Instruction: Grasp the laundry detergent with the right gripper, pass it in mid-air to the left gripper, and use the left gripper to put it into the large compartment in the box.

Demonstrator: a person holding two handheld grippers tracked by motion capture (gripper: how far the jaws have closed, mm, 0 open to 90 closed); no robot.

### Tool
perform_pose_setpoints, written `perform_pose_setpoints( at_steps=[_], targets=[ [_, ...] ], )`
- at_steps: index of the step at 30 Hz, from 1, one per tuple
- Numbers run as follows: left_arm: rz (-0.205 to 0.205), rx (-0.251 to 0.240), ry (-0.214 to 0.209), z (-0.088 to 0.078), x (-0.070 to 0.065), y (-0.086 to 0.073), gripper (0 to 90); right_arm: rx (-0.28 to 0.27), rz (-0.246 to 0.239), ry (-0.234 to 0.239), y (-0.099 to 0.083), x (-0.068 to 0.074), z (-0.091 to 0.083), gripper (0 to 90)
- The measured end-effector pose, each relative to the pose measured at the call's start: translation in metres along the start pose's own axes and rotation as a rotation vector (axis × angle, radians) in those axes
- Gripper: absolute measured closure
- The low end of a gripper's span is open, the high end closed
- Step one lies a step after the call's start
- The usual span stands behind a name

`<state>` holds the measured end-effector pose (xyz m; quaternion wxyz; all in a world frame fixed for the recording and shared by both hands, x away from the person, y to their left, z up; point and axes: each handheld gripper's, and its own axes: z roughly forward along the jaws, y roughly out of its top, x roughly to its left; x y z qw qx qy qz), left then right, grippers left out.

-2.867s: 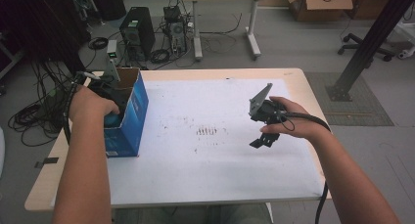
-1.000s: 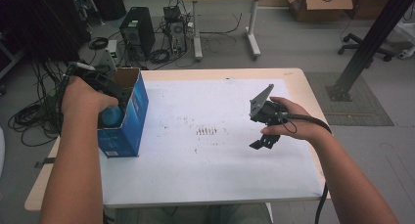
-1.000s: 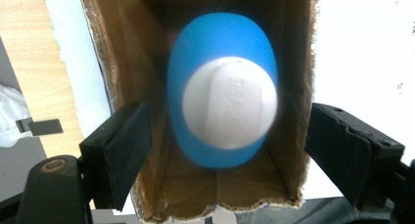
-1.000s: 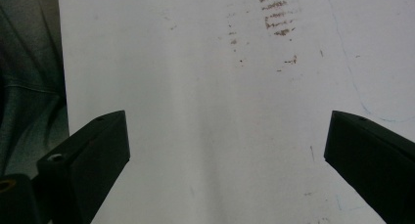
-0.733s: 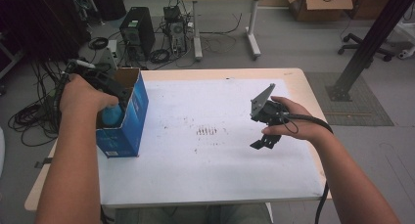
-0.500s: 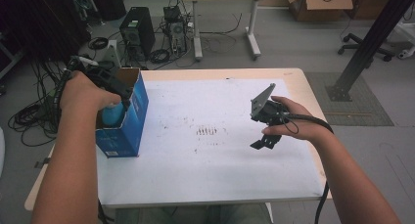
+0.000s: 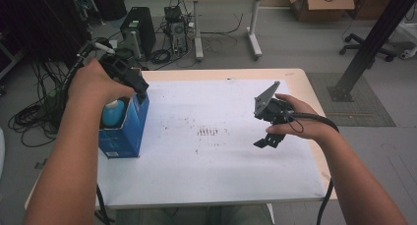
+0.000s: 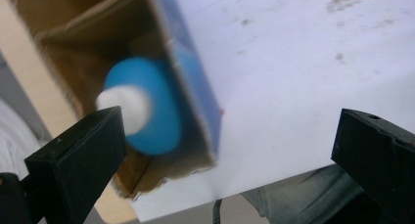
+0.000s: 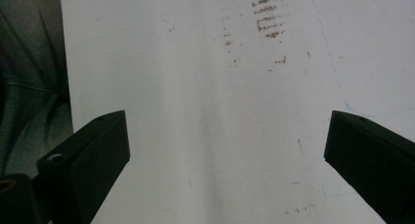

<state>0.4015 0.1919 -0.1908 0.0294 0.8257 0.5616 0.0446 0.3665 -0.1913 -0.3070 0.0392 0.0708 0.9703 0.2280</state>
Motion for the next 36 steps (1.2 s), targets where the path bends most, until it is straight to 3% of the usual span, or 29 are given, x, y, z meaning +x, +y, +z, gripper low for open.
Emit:
perform_pose_setpoints(
  at_steps=[1, 4, 9, 13, 16, 17, 23, 29, 36],
  targets=[
    [0.038, -0.023, -0.01, -0.005, -0.006, 0.002, 0.2, -0.001, 0.001, -0.002, 0.0, 0.0, -0.001, 3.1],
    [0.101, -0.057, -0.029, -0.016, -0.019, 0.004, 0.2, 0.0, -0.003, -0.002, 0.001, 0.001, -0.002, 3.1],
    [0.216, -0.067, -0.015, -0.027, -0.043, 0.008, 0.3, 0.005, -0.001, -0.006, 0.0, 0.001, -0.004, 3.2],
    [0.322, -0.088, -0.03, -0.027, -0.065, 0.008, 0.3, 0.027, -0.008, -0.008, 0.0, 0.002, -0.007, 3.2],
    [0.408, -0.074, -0.025, -0.026, -0.079, 0.008, 0.3, 0.04, -0.018, -0.021, 0.001, 0.003, -0.008, 3.2],
    [0.442, -0.073, -0.042, -0.025, -0.085, 0.007, 0.3, 0.042, -0.02, -0.021, 0.002, 0.003, -0.009, 3.2],
    [0.584, -0.055, -0.057, -0.022, -0.109, 0.001, 0.2, 0.055, -0.023, -0.017, 0.008, 0.002, -0.014, 3.2],
    [0.719, -0.065, -0.036, -0.019, -0.122, -0.006, 0.2, 0.077, -0.03, -0.016, 0.013, 0.002, -0.013, 3.2],
    [0.819, -0.038, -0.079, -0.007, -0.129, -0.013, 0.2, 0.107, -0.044, -0.002, 0.017, 0.003, -0.011, 3.3]
  ],
)
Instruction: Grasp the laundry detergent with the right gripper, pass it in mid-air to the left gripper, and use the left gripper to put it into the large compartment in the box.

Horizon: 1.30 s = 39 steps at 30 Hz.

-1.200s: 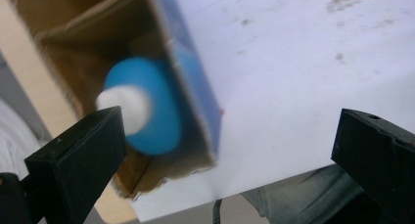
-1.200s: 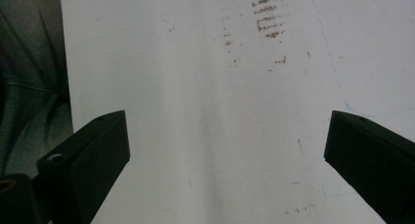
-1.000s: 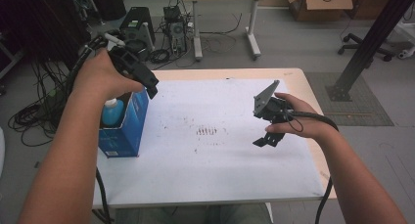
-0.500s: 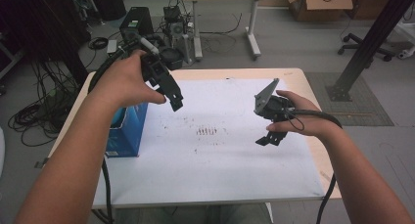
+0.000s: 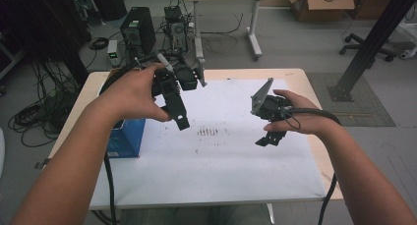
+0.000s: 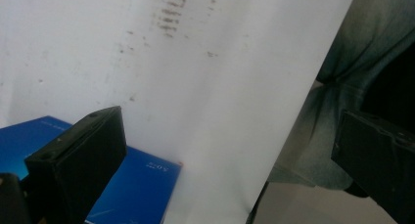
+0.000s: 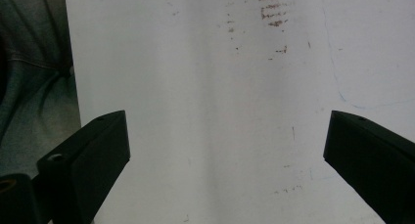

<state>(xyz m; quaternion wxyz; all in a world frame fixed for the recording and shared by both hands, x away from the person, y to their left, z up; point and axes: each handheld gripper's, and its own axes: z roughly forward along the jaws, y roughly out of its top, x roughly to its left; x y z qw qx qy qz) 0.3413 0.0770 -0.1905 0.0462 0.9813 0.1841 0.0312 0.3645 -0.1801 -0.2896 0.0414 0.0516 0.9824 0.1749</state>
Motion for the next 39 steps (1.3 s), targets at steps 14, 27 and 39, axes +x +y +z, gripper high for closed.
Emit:
perform_pose_setpoints(
  at_steps=[14, 27, 39],
  targets=[
    [0.198, 0.087, -0.067, 0.034, -0.004, 0.004, 0.2, 0.037, -0.005, 0.023, -0.005, -0.008, 0.004, 3.3],
    [0.23, 0.133, -0.066, 0.052, 0.003, 0.005, 0.2, 0.047, -0.001, 0.027, -0.005, -0.011, 0.005, 3.4],
    [0.196, 0.122, -0.058, 0.048, 0.009, -0.003, 0.2, 0.036, -0.003, 0.021, -0.004, -0.009, 0.003, 3.3]
  ],
)
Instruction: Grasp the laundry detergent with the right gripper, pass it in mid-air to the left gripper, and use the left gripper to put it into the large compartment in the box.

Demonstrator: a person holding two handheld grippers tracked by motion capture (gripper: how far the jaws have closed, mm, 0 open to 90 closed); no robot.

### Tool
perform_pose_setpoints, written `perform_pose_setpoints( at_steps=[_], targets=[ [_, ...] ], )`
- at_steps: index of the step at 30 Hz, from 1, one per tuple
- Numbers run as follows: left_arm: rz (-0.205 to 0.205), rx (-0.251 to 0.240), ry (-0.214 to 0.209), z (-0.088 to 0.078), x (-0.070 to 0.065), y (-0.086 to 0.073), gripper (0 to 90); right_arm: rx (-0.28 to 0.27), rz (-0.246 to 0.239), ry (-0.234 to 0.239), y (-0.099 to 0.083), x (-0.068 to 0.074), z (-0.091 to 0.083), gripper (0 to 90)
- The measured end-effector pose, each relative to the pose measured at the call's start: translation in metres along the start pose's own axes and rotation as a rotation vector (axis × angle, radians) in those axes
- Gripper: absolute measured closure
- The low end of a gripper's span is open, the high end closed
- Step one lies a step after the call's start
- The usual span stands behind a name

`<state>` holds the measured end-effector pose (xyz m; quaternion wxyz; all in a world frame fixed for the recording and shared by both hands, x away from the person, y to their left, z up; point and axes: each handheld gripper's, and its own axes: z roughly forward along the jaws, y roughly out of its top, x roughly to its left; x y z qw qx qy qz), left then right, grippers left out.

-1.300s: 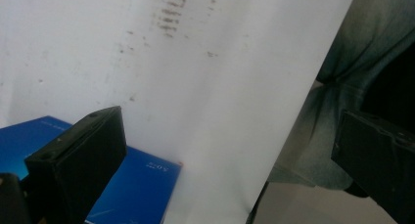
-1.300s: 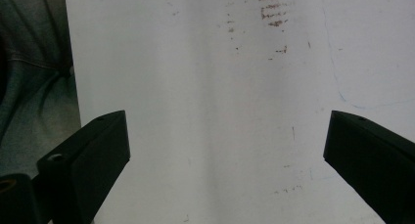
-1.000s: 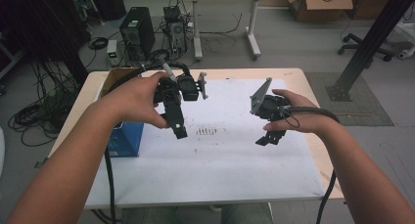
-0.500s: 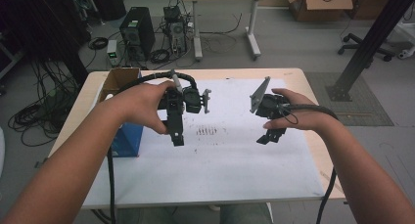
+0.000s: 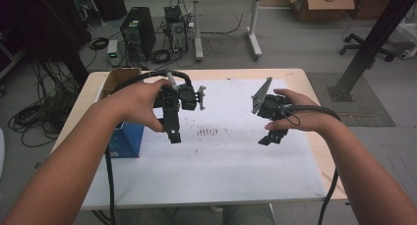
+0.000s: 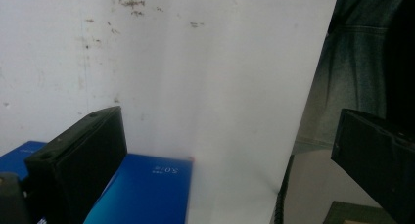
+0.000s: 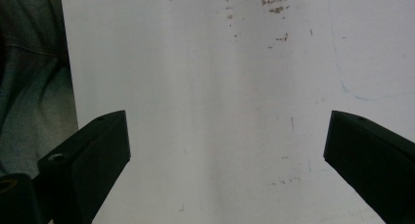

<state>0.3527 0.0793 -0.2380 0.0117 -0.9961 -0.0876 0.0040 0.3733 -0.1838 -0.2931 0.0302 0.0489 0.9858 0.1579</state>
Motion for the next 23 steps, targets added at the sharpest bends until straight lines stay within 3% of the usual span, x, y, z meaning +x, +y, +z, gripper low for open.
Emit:
perform_pose_setpoints(
  at_steps=[19, 23],
  targets=[
    [-0.002, -0.004, 0.006, -0.0003, -0.0009, -0.0038, 0.3, -0.001, -0.002, -0.003, 0.0003, 0.0018, -0.0019, 3.4],
    [-0.021, -0.004, 0.023, -0.0001, -0.0004, -0.0051, 0.2, -0.004, -0.001, -0.006, -0.0002, 0.0031, -0.0024, 3.4]
  ],
)
